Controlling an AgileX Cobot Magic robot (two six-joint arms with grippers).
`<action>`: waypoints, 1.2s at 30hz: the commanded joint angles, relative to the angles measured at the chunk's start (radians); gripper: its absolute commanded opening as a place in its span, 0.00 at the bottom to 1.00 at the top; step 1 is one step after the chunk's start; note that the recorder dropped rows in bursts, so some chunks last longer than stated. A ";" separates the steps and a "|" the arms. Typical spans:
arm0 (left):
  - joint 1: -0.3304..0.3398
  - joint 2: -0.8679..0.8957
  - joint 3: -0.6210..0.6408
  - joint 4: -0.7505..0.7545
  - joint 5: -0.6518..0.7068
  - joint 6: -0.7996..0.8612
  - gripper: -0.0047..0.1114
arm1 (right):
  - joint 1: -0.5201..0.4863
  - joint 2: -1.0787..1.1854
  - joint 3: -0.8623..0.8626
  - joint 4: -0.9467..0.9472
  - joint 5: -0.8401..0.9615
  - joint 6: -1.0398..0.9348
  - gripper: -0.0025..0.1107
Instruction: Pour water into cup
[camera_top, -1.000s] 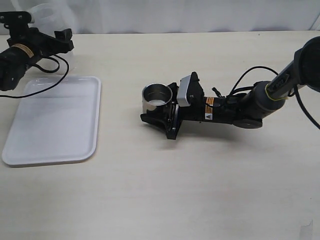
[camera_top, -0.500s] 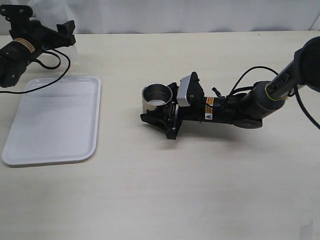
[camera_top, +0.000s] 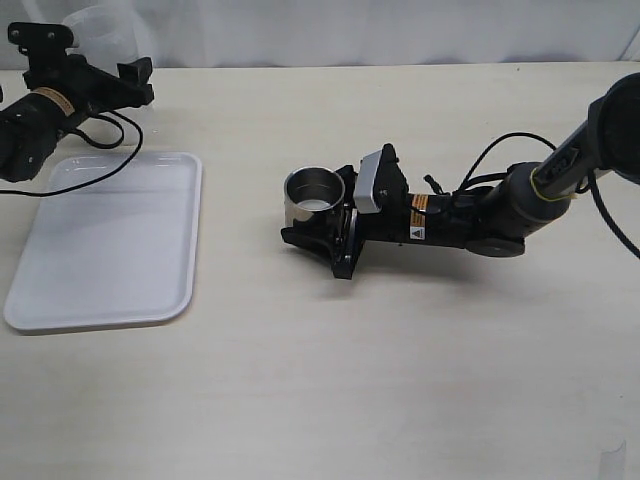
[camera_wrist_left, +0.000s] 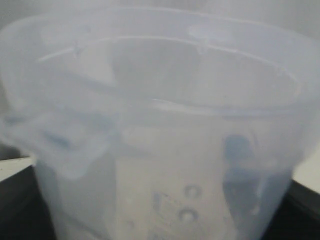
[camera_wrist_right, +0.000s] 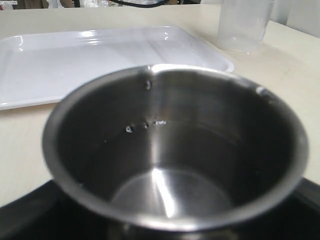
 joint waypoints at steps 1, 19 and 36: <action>-0.003 0.002 -0.008 0.000 0.007 0.002 0.04 | 0.001 -0.005 -0.005 0.004 -0.014 -0.007 0.06; -0.003 0.002 -0.008 0.002 0.026 0.037 0.75 | 0.001 -0.005 -0.005 0.004 -0.014 -0.003 0.06; -0.003 -0.004 -0.006 0.056 0.079 0.024 0.95 | 0.001 -0.005 -0.005 0.002 -0.014 -0.003 0.06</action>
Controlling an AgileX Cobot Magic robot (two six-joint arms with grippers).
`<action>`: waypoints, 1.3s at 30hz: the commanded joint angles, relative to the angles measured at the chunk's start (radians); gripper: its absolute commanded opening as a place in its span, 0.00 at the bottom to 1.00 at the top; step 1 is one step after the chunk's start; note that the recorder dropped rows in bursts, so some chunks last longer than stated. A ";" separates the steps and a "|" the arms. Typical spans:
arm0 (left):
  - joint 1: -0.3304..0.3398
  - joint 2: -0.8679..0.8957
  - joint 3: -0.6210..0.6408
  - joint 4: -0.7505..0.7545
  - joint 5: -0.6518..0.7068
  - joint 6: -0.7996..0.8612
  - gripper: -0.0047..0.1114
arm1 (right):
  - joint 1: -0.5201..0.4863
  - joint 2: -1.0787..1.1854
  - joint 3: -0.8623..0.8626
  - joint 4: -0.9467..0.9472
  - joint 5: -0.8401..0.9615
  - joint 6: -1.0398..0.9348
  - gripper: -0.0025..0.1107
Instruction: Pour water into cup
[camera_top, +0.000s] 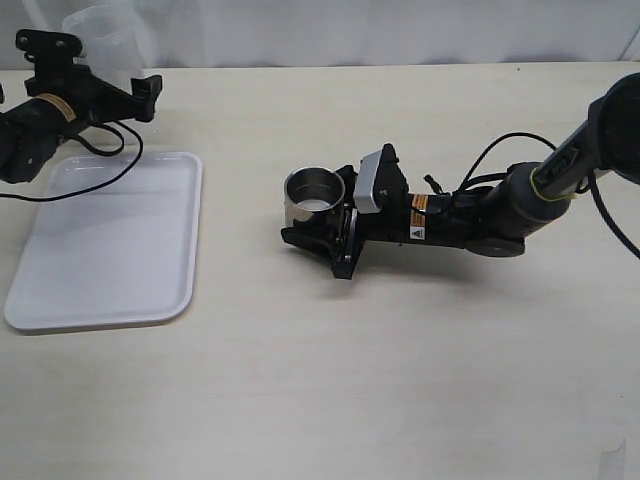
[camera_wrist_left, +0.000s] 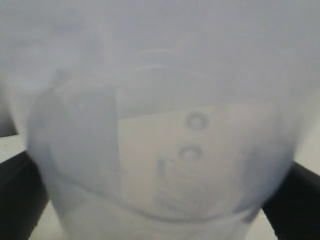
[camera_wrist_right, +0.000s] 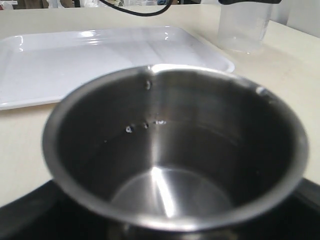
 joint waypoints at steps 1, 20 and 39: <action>-0.003 -0.008 -0.006 0.027 0.011 -0.011 0.95 | 0.001 -0.005 -0.005 0.002 -0.014 -0.003 0.06; 0.009 -0.160 0.135 0.014 0.086 -0.004 0.95 | 0.001 -0.005 -0.005 0.002 -0.014 -0.003 0.06; 0.038 -0.368 0.429 -0.034 -0.034 0.049 0.95 | 0.001 -0.005 -0.005 -0.019 -0.016 -0.003 0.06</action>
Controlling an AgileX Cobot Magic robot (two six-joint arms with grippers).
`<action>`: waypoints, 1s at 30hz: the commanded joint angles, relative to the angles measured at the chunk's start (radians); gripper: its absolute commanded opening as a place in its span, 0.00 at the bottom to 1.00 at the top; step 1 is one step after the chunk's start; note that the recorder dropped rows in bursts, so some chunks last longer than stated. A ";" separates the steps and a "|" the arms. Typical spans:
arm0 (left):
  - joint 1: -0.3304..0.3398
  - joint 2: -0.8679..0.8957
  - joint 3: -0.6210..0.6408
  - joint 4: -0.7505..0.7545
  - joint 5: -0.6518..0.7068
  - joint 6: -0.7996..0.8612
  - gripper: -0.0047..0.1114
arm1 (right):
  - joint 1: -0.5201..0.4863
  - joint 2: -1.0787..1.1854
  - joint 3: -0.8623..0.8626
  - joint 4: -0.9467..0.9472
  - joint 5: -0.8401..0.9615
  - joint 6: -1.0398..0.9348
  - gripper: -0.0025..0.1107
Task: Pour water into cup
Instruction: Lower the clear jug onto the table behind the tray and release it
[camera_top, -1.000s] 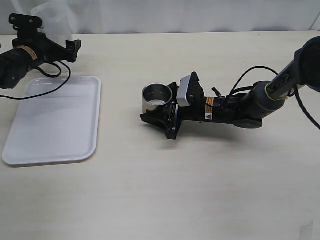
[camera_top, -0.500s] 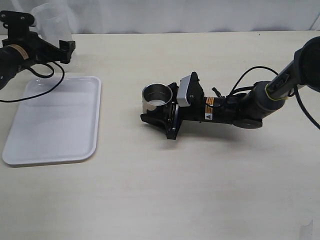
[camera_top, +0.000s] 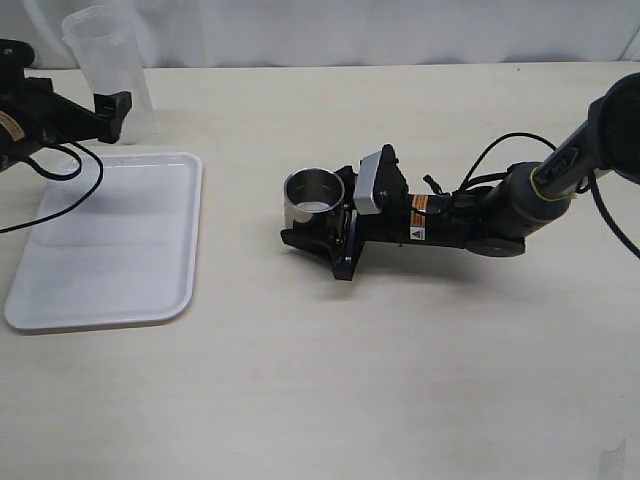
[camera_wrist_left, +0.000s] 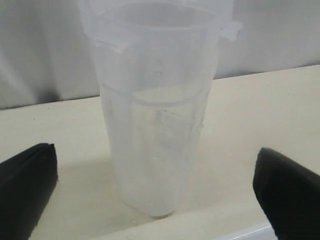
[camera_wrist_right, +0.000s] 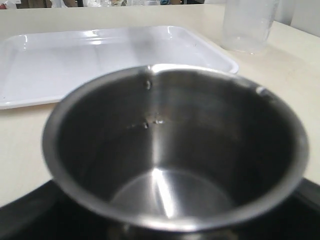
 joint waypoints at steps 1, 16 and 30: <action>0.001 -0.092 0.066 -0.030 -0.007 0.008 0.95 | 0.001 -0.005 -0.005 -0.010 -0.018 -0.003 0.06; 0.001 -0.408 0.295 -0.024 -0.012 0.008 0.95 | 0.001 -0.005 -0.005 -0.008 -0.017 -0.003 0.06; 0.001 -0.772 0.363 -0.024 0.173 0.000 0.95 | 0.001 -0.005 -0.005 -0.010 -0.017 -0.003 0.06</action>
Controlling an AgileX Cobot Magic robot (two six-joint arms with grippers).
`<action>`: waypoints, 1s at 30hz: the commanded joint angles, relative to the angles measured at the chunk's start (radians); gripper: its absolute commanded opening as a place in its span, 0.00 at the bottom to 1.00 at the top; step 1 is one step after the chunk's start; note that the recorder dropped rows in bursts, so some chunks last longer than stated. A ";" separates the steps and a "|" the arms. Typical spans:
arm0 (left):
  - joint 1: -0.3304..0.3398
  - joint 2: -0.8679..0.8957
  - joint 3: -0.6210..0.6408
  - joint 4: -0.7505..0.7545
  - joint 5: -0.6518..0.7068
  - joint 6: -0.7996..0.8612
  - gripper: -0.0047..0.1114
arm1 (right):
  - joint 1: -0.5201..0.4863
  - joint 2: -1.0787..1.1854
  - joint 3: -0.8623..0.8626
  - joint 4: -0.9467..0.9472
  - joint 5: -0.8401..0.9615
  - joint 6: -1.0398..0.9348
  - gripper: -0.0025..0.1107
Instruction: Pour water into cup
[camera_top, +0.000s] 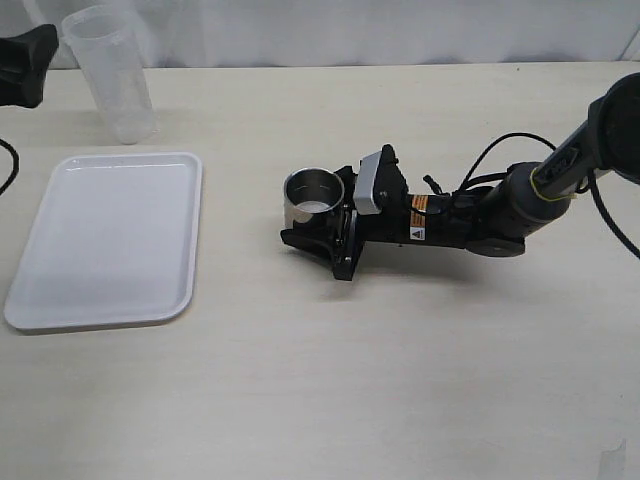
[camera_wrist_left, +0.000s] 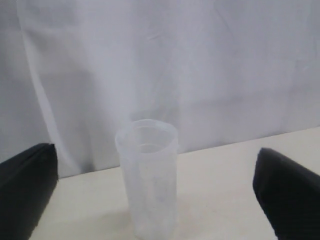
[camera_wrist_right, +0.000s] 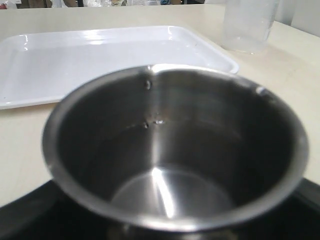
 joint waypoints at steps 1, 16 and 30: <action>-0.001 -0.124 0.005 -0.001 0.098 -0.006 0.95 | 0.001 -0.005 -0.005 -0.010 -0.017 -0.003 0.06; -0.001 -0.480 0.005 -0.020 0.433 -0.058 0.95 | 0.001 -0.005 -0.005 -0.010 -0.017 -0.003 0.06; -0.001 -0.699 0.005 -0.017 0.627 -0.065 0.75 | 0.001 -0.005 -0.005 -0.010 -0.017 -0.003 0.06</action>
